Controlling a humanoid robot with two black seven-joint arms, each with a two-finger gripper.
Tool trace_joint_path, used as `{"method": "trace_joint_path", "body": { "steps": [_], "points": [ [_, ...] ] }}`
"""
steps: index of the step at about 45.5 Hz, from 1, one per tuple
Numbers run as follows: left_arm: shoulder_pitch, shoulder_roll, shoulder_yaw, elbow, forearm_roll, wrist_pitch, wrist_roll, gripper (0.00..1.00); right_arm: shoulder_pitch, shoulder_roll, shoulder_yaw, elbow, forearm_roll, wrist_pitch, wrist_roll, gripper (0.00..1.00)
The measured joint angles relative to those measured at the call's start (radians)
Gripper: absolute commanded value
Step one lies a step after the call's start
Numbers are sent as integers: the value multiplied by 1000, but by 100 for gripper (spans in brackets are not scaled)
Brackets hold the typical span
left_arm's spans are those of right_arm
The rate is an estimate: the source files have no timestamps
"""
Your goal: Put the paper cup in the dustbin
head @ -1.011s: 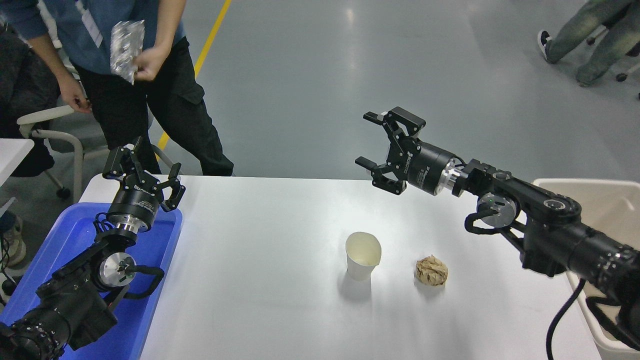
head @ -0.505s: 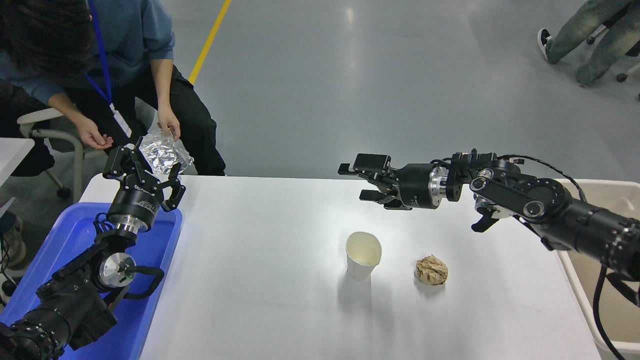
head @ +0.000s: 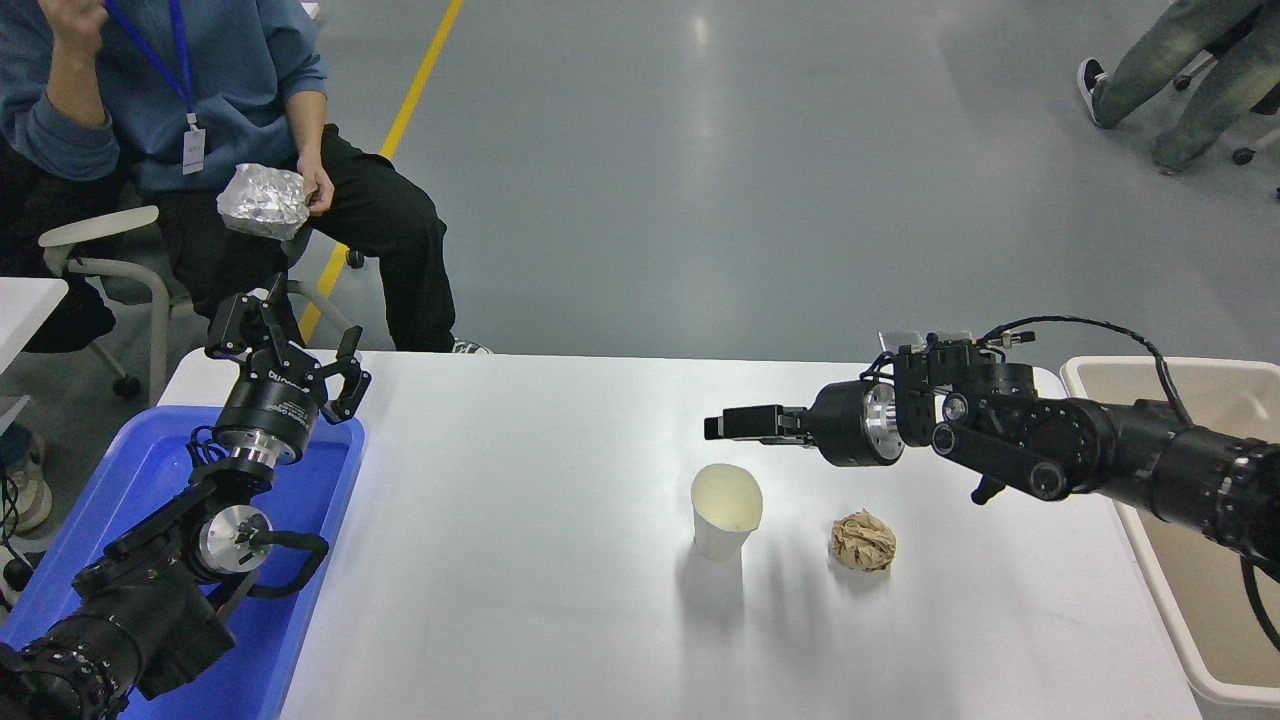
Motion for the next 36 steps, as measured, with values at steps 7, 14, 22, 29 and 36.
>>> {"method": "trace_joint_path", "body": {
  "steps": [7,14,22,29,36],
  "points": [
    [0,0,0,0,0,0,0,100,-21,-1,-14,-2,-13,-12,5,100],
    [0,0,0,0,0,0,0,100,-39,-1,-22,-6,-27,-21,7,100],
    [0,0,0,0,0,0,0,100,-62,1,-25,-19,-36,-28,8,99],
    [0,0,0,0,0,0,0,100,-84,3,-19,-34,-39,-33,8,94],
    [0,0,0,0,0,0,0,100,-101,4,-13,-53,-40,-35,8,85]
  ]
}}
